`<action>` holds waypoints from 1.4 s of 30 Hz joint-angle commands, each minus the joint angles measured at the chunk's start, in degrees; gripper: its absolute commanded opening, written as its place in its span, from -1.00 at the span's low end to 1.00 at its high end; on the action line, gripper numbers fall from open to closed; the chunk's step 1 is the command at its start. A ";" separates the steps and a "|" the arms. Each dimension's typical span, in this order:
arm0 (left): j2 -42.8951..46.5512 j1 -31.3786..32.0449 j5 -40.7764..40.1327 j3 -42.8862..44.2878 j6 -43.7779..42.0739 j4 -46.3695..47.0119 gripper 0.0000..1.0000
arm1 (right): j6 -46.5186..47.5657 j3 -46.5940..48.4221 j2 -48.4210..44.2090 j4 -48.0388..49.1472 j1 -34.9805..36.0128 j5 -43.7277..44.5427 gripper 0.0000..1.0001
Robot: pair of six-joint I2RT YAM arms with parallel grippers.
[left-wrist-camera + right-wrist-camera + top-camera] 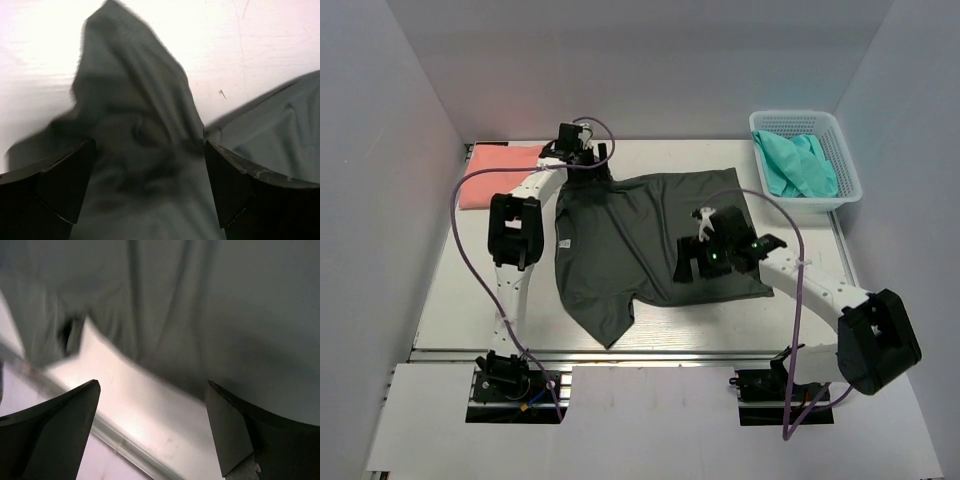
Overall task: Fold and stack the t-shirts
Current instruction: Flatten out the tshirt
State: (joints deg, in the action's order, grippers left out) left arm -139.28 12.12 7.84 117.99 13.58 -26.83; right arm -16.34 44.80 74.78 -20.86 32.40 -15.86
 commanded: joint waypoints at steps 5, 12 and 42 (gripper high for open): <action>18.77 1.15 -7.39 -10.82 0.30 -1.03 1.00 | -4.84 18.55 12.39 2.57 -2.86 19.37 0.81; 22.31 1.15 -10.03 -23.07 2.32 3.27 1.00 | -3.35 37.79 31.54 -2.16 -8.58 19.28 0.81; -6.97 -3.15 1.91 19.89 -0.14 -1.38 1.00 | 10.25 69.73 54.60 -4.37 -21.16 9.17 0.81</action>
State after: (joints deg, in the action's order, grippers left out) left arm -150.32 8.99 4.27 134.56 13.93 -29.32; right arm -11.90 114.28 135.68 -29.50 9.72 -4.82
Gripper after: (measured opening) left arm 0.998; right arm 0.902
